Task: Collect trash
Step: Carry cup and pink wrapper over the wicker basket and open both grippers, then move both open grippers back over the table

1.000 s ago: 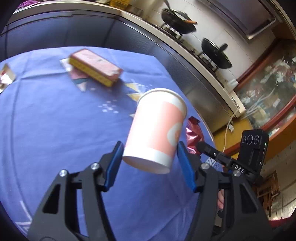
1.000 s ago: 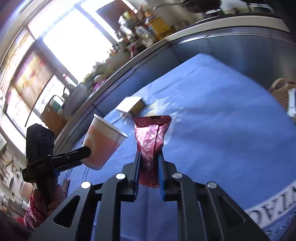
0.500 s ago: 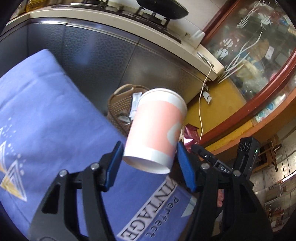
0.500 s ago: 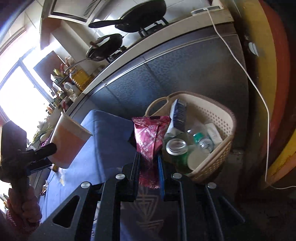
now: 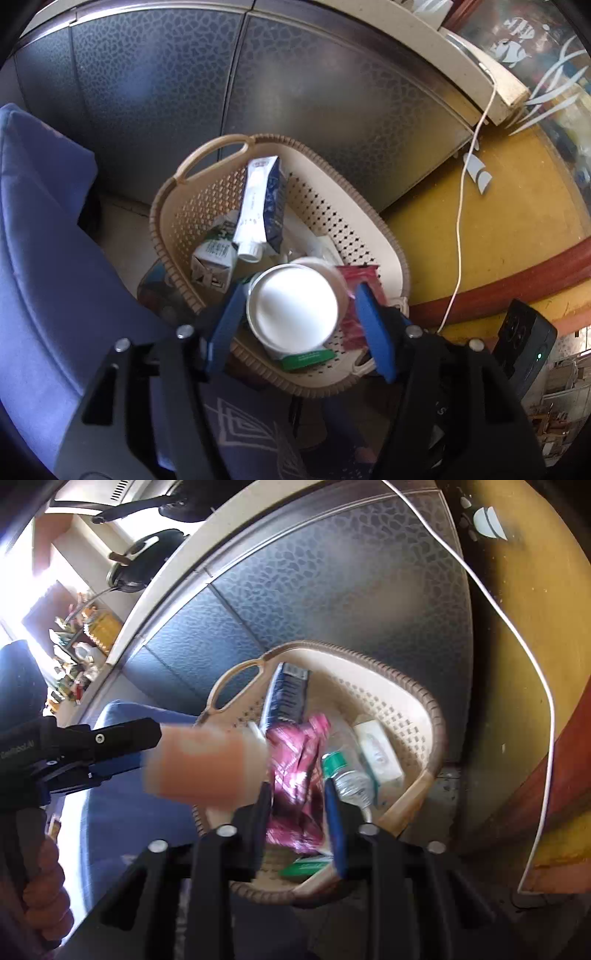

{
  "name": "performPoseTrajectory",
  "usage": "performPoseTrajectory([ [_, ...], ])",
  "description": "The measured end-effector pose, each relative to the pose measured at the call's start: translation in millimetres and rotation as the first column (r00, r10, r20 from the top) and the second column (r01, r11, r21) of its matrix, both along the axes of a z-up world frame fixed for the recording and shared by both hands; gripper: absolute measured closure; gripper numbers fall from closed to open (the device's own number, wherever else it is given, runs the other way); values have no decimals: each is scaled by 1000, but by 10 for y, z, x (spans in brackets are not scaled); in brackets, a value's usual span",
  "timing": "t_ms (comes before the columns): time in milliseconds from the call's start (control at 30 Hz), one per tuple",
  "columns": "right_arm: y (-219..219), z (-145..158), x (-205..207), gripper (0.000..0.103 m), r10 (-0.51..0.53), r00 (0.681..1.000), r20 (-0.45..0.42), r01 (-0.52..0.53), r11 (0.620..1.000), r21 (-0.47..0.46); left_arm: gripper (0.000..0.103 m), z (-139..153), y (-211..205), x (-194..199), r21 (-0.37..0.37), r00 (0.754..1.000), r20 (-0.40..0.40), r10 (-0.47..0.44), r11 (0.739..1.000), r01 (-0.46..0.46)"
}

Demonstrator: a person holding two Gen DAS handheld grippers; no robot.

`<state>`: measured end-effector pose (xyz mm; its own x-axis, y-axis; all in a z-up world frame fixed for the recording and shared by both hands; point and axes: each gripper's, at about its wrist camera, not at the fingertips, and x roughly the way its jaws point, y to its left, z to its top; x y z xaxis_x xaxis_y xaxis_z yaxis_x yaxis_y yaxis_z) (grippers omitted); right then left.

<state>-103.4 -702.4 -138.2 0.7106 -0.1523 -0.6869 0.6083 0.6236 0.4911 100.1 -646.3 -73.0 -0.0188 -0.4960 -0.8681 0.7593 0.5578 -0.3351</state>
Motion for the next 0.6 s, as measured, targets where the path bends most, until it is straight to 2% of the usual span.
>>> performPoseTrajectory([
  [33,-12,-7,-2,53,-10,1000,12,10,1000,1,39,-14,-6,21,6,1000,-3,11,1000,-11],
  [100,-33,-30,-17,44,-30,999,24,30,1000,-4,39,-18,26,39,-7,1000,-3,17,1000,-17],
  [233,-26,-17,-71,43,-64,997,37,64,998,-14,39,36,136,26,-16,1000,13,27,1000,-27],
  [400,57,136,-138,43,-95,992,78,96,995,-3,39,229,403,-21,-70,999,28,46,997,-44],
  [600,317,552,-202,43,-53,986,161,62,997,-54,39,585,985,-199,-142,987,148,63,989,-42],
])
